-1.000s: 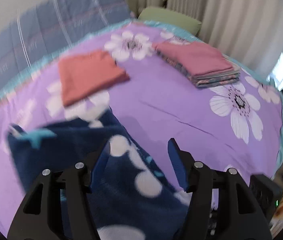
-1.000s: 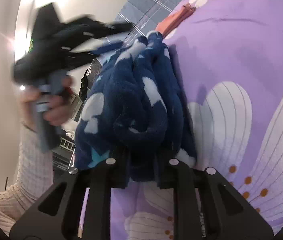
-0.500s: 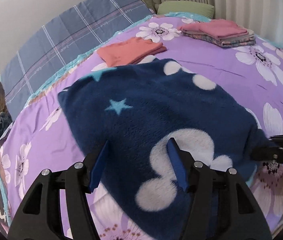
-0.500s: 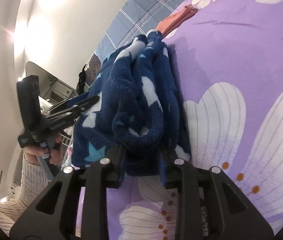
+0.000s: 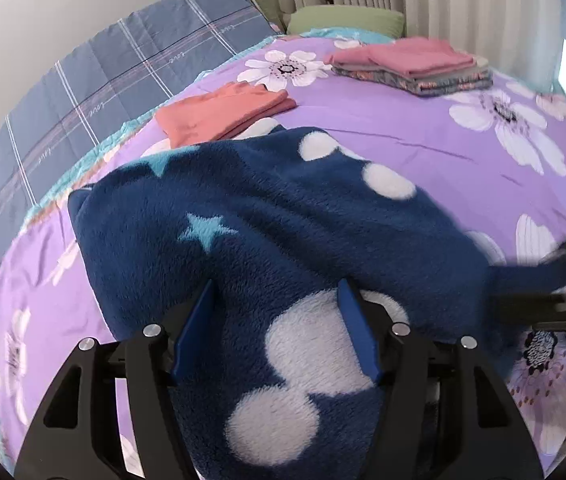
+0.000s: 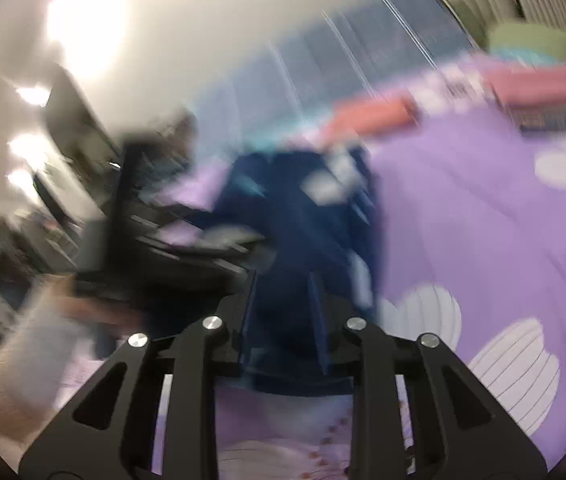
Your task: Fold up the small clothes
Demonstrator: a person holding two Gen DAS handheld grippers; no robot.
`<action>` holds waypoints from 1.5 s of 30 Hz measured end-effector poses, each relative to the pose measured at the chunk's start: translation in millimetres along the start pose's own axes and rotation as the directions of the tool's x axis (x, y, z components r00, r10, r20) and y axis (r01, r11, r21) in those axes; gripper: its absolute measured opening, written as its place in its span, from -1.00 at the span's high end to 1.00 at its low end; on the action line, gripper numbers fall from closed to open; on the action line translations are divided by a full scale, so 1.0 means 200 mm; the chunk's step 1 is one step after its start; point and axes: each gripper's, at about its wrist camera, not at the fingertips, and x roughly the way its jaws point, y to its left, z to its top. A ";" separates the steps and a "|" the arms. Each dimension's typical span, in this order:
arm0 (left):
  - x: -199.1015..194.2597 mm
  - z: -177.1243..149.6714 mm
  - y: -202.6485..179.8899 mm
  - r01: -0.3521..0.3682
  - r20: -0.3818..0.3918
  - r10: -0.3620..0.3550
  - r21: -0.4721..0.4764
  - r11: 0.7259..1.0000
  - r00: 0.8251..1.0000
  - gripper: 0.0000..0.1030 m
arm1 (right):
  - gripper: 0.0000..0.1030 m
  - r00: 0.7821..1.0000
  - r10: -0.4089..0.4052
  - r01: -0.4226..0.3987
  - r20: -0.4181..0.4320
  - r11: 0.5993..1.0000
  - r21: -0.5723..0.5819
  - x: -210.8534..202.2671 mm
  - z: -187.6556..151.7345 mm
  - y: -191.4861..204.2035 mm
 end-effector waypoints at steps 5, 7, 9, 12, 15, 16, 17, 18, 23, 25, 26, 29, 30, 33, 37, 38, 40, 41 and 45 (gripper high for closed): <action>-0.19 -0.05 -0.03 -0.040 0.126 0.041 -0.013 0.999 0.991 -0.27 | 0.82 0.995 -0.022 0.029 -0.101 0.998 0.062 0.17 -0.03 -0.09; -0.34 -0.11 -0.01 -0.029 0.200 0.035 -0.032 0.999 0.979 -0.37 | 0.82 0.994 -0.030 0.037 -0.109 0.997 0.064 0.16 -0.03 -0.10; -0.47 -0.19 0.01 -0.058 0.238 0.071 -0.062 0.996 0.969 -0.48 | 0.82 0.993 -0.036 0.040 -0.110 0.999 0.034 0.16 -0.03 -0.09; -0.56 -0.35 0.00 -0.068 0.221 0.088 -0.094 0.993 0.971 -0.51 | 0.82 0.993 -0.025 0.030 -0.114 0.998 0.046 0.17 -0.03 -0.09; -0.61 -0.53 -0.07 -0.061 0.182 0.075 -0.079 0.995 0.980 -0.52 | 0.82 0.993 -0.028 0.034 -0.113 0.998 0.047 0.18 -0.02 -0.09; -0.61 -0.57 -0.10 -0.057 0.179 0.068 -0.066 0.996 0.982 -0.55 | 0.82 0.993 -0.035 0.039 -0.111 0.998 0.039 0.18 -0.02 -0.08; -0.61 -0.62 -0.14 -0.051 0.171 0.058 -0.046 0.998 0.984 -0.58 | 0.81 0.993 -0.039 0.043 -0.110 0.999 0.033 0.17 -0.02 -0.08; -0.58 -0.64 -0.16 -0.052 0.159 0.057 -0.039 0.998 0.986 -0.58 | 0.81 0.993 -0.045 0.048 -0.109 0.998 0.027 0.17 -0.02 -0.07; -0.38 -0.62 -0.20 -0.077 0.103 0.086 -0.096 0.992 0.991 -0.58 | 0.80 0.992 -0.065 0.067 -0.112 0.998 0.019 0.17 -0.02 -0.05; -0.33 -0.59 -0.21 -0.114 0.115 0.129 -0.125 0.986 0.985 -0.58 | 0.80 0.992 -0.071 0.073 -0.108 0.997 0.013 0.17 -0.03 -0.04; -0.29 -0.57 -0.20 -0.166 0.109 0.182 -0.143 0.976 0.977 -0.58 | 0.80 0.992 -0.075 0.076 -0.106 0.997 0.008 0.17 -0.03 -0.04; -0.27 -0.55 -0.14 -0.307 0.097 0.336 -0.234 0.923 0.937 -0.57 | 0.80 0.991 -0.100 0.099 -0.091 0.995 -0.016 0.16 -0.04 -0.02; -0.28 -0.58 -0.12 -0.323 0.094 0.357 -0.258 0.910 0.929 -0.57 | 0.81 0.989 -0.124 0.122 -0.081 0.992 -0.026 0.16 -0.05 0.00; -0.26 -0.71 -0.05 -0.348 0.035 0.369 -0.267 0.899 0.929 -0.59 | 0.82 0.981 -0.183 0.177 -0.060 0.980 -0.088 0.17 -0.07 0.06; -0.27 -0.72 -0.08 -0.385 0.039 0.404 -0.232 0.893 0.914 -0.58 | 0.83 0.980 -0.187 0.179 -0.071 0.978 -0.104 0.20 -0.07 0.07; -0.27 -0.72 -0.10 -0.399 0.042 0.417 -0.212 0.892 0.908 -0.58 | 0.83 0.979 -0.188 0.181 -0.073 0.978 -0.100 0.20 -0.07 0.06; -0.27 -0.72 -0.11 -0.396 0.043 0.412 -0.199 0.896 0.910 -0.58 | 0.83 0.980 -0.182 0.175 -0.076 0.980 -0.097 0.20 -0.07 0.05; -0.29 -0.72 -0.11 -0.374 0.047 0.390 -0.200 0.905 0.919 -0.58 | 0.83 0.981 -0.179 0.171 -0.076 0.980 -0.101 0.20 -0.07 0.05; -0.41 -0.74 -0.09 -0.231 0.061 0.246 -0.187 0.955 0.967 -0.45 | 0.83 0.980 -0.186 0.178 -0.071 0.979 -0.102 0.19 -0.08 0.05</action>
